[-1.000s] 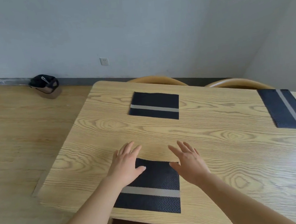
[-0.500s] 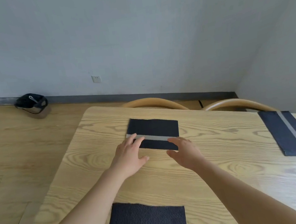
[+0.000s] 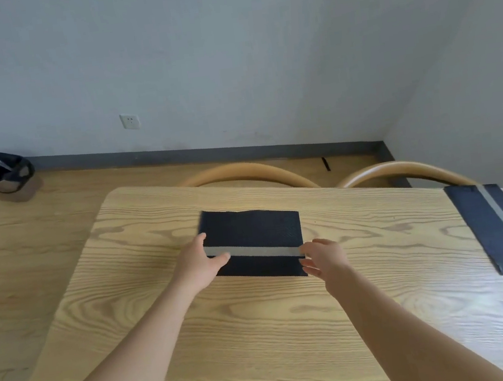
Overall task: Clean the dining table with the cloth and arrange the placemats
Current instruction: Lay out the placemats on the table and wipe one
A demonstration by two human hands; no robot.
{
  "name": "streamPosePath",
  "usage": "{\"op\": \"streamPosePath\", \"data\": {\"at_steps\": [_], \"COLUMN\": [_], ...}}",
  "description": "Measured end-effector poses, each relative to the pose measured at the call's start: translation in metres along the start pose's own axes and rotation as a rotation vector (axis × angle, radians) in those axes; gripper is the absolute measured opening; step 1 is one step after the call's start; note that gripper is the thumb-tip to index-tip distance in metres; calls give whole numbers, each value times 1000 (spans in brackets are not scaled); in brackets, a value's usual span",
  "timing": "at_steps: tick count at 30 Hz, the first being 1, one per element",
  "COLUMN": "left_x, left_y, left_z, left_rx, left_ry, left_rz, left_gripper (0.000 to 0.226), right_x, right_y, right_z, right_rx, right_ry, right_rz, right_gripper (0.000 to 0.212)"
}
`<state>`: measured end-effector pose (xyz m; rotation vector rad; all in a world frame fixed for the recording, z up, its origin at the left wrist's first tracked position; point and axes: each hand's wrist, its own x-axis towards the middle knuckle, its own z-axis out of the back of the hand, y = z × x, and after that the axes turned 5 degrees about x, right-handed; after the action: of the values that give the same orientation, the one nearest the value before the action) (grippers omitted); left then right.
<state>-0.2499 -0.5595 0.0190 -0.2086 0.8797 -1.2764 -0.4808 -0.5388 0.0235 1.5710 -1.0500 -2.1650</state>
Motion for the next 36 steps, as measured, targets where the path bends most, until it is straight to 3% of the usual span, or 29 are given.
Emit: {"op": "streamPosePath", "data": {"at_steps": [5,9,14,19,26,30,36], "left_x": [13,21,31,12,-17,-42,-90], "left_y": [-4,3,16,-3,-22,-39,-70], "left_z": [-3,-3,-19,-15,-16,-25,-60], "left_rx": [-276,-350,-272,-273,-166,-194,-250], "left_ry": [-92,-107,-93,-113,-184,-204,-241], "left_rz": [149,219,160,115,84,48,-92], "left_gripper": [59,68,15,15,8,18,15], "right_x": [4,4,-4,-8,-30,-40,-60], "right_y": [-2,-4,-10,-12,-12,-13,-25], "right_z": [3,3,-4,-3,19,50,123], "right_rx": [135,150,17,-138,-124,-98,-47], "right_ry": [-40,3,43,18,9,-11,-35], "right_rz": [-72,-111,-91,28,100,143,226], "right_gripper": [18,14,7,18,20,21,24]}}
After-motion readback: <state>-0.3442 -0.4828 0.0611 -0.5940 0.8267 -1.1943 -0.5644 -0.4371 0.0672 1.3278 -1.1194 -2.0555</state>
